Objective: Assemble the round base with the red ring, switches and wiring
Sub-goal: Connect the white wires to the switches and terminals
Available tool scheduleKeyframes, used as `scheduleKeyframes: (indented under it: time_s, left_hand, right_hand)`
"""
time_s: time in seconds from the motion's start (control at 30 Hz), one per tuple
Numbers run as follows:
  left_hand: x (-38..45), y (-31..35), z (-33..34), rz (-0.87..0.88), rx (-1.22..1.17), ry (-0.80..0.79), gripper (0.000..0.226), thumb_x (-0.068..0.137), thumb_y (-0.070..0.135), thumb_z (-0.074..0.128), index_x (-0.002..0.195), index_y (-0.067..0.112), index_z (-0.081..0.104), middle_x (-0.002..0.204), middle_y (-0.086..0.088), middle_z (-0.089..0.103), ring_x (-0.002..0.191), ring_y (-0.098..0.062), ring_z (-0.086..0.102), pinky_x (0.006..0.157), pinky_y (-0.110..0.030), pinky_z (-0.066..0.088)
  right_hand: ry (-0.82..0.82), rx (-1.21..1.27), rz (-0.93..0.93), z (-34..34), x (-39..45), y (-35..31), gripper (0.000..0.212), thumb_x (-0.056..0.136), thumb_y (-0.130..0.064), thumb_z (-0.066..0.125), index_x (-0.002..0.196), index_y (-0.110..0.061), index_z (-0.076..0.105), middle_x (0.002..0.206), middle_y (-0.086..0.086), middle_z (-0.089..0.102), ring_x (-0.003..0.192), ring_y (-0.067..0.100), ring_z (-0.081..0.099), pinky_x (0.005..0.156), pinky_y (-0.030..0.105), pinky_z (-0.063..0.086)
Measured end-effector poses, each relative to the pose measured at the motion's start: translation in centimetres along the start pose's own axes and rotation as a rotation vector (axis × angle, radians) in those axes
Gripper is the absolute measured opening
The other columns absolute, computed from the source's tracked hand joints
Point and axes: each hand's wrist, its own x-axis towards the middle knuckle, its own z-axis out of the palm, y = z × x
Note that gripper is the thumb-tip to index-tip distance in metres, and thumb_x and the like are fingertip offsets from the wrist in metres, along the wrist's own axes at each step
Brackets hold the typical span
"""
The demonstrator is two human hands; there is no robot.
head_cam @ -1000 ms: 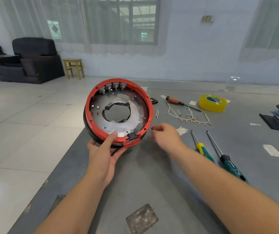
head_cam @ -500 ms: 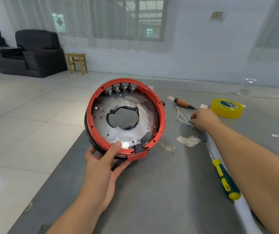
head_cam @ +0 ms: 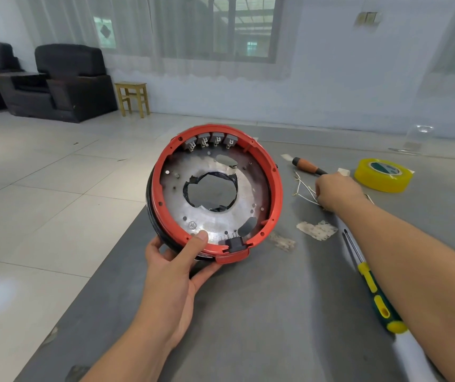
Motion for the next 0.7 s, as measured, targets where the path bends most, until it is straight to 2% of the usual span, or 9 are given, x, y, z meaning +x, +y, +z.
scheduleKeyframes:
  time_s: [0.1,0.23,0.33,0.4,0.47,0.57,0.7]
  left_hand:
    - [-0.1,0.1,0.1,-0.002,-0.006,0.004,0.073,0.071,0.020,0.089,0.132,0.025,0.048,0.126,-0.013,0.073,0.110,-0.029,0.076,0.086,-0.054,0.064]
    - [-0.1,0.2,0.2,-0.011,-0.016,0.026,0.078,0.070,0.018,0.095,0.132,0.025,0.048,0.124,-0.011,0.072,0.109,-0.028,0.076,0.084,-0.052,0.064]
    - [-0.2,0.3,0.3,-0.007,-0.021,0.047,0.070,0.077,0.016,0.092,0.131,0.023,0.047,0.127,-0.010,0.069,0.110,-0.027,0.075,0.083,-0.051,0.065]
    - [-0.4,0.4,0.4,0.007,-0.018,0.056,0.066,0.081,0.013,0.088,0.132,0.022,0.046,0.125,-0.007,0.068,0.106,-0.022,0.077,0.082,-0.050,0.065]
    - [-0.8,0.5,0.5,0.020,-0.014,0.062,0.064,0.085,0.011,0.086,0.133,0.021,0.044,0.125,-0.005,0.068,0.104,-0.019,0.077,0.082,-0.049,0.065]
    - [-1.4,0.6,0.3,0.029,-0.013,0.079,0.059,0.088,0.009,0.083,0.131,0.021,0.044,0.127,-0.003,0.066,0.103,-0.016,0.076,0.079,-0.047,0.065]
    - [-1.9,0.9,-0.1,0.019,-0.012,0.077,0.064,0.089,0.008,0.082,0.137,0.020,0.042,0.133,-0.003,0.063,0.116,-0.023,0.072,0.081,-0.049,0.065]
  right_hand:
    - [-0.005,0.161,0.074,-0.3,-0.5,0.1,0.019,0.095,-0.018,0.061,0.112,-0.020,0.069,0.105,0.009,0.066,0.097,0.030,0.064,0.081,0.036,0.057]
    - [0.000,0.521,0.160,-1.5,-2.2,0.0,0.012,0.090,-0.017,0.065,0.098,-0.023,0.072,0.095,0.005,0.070,0.091,0.027,0.067,0.078,0.036,0.059]
    - [0.020,0.777,0.191,-2.7,-4.5,-0.9,0.015,0.087,-0.014,0.064,0.088,-0.024,0.074,0.081,-0.001,0.072,0.079,0.019,0.068,0.070,0.032,0.058]
    - [0.018,1.020,0.198,-3.6,-6.7,-1.9,0.017,0.087,-0.010,0.063,0.085,-0.022,0.076,0.074,0.000,0.073,0.073,0.015,0.068,0.071,0.031,0.059]
    - [0.000,1.298,0.191,-4.6,-9.3,-3.2,0.020,0.090,-0.005,0.061,0.086,-0.019,0.074,0.077,0.003,0.073,0.074,0.015,0.068,0.069,0.024,0.059]
    - [-0.074,1.638,0.178,-6.3,-13.4,-5.1,0.022,0.092,0.003,0.057,0.091,-0.011,0.075,0.076,0.008,0.068,0.069,0.014,0.061,0.063,0.019,0.053]
    - [-0.249,2.000,0.096,-8.8,-17.8,-6.9,0.024,0.091,0.008,0.058,0.090,-0.006,0.077,0.071,0.006,0.067,0.064,0.012,0.059,0.061,0.019,0.050]
